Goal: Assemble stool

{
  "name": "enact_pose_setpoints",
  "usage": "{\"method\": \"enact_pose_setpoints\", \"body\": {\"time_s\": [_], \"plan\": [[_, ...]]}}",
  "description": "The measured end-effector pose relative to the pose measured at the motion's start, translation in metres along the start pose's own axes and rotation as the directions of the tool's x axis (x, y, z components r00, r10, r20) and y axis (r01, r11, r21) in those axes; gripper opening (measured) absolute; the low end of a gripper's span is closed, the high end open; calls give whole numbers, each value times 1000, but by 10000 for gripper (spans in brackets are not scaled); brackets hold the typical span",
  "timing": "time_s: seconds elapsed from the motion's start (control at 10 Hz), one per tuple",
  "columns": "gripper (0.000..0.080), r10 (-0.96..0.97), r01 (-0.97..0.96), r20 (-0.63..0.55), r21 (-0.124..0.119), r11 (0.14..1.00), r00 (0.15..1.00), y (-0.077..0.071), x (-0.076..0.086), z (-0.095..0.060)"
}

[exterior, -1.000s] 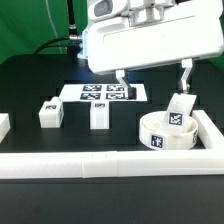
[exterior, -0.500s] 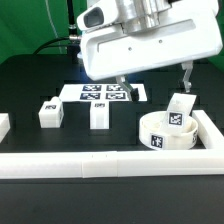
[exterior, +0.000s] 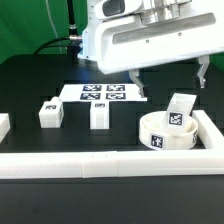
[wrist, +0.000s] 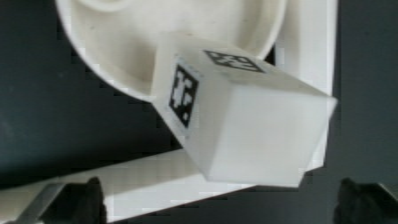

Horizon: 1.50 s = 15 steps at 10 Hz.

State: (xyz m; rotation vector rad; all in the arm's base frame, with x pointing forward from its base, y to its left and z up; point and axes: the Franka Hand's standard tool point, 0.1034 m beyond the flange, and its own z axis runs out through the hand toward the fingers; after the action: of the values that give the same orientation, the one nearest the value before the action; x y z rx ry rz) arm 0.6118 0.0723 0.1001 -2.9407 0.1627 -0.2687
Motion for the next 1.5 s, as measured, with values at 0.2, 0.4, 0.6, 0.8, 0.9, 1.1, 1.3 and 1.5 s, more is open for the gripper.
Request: {"method": "enact_pose_setpoints", "body": {"time_s": [0.2,0.4,0.6,0.8,0.9,1.1,1.3,1.5], "plan": [[649,-190,190,-9,-16,982,982,-2,1,0],[649,-377,377,1,-16,926,926,-7,-2,3],[649,-553,554,51,2,833,831,-9,-6,6],[649,-624,625,50,-10,780,780,-4,-4,6],[649,-685,687,58,-13,727,726,-2,-3,5],[649,-745,748,77,-14,664,662,-3,-8,8],[649,-856,861,104,-3,509,506,-11,-14,12],[649,-906,913,120,8,409,405,-10,-15,15]]}}
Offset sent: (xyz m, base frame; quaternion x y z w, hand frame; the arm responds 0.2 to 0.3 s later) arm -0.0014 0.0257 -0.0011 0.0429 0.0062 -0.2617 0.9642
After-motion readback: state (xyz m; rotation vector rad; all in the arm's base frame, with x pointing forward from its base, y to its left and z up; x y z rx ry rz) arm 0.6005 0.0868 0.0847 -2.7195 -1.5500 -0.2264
